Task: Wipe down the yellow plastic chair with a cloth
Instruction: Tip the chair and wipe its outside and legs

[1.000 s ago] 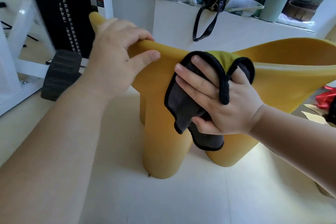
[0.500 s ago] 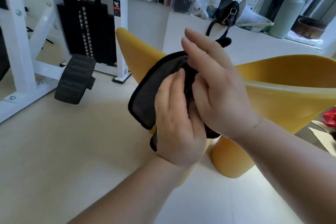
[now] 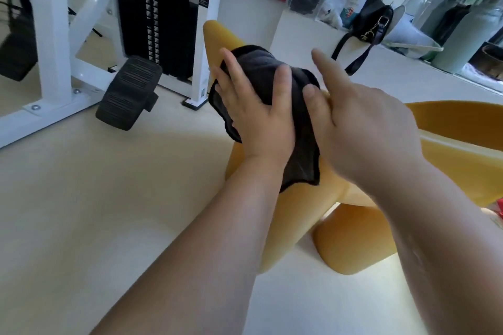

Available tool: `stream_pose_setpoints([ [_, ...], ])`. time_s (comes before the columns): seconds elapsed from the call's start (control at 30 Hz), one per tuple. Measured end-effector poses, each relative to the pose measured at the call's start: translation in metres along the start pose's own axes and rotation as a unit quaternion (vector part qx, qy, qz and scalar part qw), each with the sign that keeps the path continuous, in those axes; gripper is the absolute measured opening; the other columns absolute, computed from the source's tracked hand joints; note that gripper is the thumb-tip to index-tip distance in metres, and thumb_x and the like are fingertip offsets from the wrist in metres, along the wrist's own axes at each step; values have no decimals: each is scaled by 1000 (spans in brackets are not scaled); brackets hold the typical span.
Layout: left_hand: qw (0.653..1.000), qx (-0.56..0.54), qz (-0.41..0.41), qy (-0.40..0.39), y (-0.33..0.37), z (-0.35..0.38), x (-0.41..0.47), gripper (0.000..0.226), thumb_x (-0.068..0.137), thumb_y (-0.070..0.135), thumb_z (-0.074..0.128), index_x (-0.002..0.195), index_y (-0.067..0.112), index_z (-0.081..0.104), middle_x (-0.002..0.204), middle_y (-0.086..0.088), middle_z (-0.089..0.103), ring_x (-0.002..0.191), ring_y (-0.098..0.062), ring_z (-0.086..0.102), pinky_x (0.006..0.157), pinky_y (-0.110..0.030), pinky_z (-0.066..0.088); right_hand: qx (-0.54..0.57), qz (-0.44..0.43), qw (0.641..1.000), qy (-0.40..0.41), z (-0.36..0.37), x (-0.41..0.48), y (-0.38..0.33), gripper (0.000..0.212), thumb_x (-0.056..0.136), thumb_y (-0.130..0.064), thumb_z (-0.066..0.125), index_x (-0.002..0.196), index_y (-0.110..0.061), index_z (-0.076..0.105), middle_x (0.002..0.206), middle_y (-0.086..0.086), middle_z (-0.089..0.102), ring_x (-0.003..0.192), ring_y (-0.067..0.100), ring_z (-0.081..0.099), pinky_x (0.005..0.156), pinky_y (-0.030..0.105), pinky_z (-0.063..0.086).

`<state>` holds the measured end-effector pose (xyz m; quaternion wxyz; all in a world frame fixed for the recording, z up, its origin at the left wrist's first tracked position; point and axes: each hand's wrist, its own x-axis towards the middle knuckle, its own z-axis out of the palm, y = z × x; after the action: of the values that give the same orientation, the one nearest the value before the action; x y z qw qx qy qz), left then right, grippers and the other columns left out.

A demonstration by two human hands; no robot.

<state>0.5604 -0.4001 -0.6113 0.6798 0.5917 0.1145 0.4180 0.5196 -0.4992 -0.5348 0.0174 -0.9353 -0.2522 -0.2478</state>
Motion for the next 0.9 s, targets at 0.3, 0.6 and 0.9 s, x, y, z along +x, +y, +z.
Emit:
stream_pose_setpoints([
  [0.3, 999, -10, -34, -8, 5, 8, -23, 85, 88, 74, 34, 158, 42, -2, 170, -1, -9, 155, -15, -6, 125, -40, 3, 24, -12, 994, 102, 16, -5, -10, 48, 104, -39, 31, 150, -35, 48, 108, 6, 67, 93, 38, 59, 76, 43, 39],
  [0.6, 999, -34, -14, -31, -10, -19, 49, 90, 78, 72, 41, 158, 44, 11, 170, 2, -3, 155, -11, -1, 124, -45, 10, -20, 7, 1000, 22, 5, -8, -17, 55, 104, -50, 25, 157, -38, 31, 104, 3, 57, 93, 32, 52, 78, 41, 33],
  [0.9, 998, 24, 45, -28, -27, -12, 16, 88, 85, 86, 25, 155, 35, 8, 170, -8, -1, 157, -23, -4, 124, -57, 10, -41, 15, 997, 68, 22, 25, -48, 47, 105, -46, 36, 149, -31, 46, 90, 3, 54, 74, 29, 50, 60, 34, 28],
])
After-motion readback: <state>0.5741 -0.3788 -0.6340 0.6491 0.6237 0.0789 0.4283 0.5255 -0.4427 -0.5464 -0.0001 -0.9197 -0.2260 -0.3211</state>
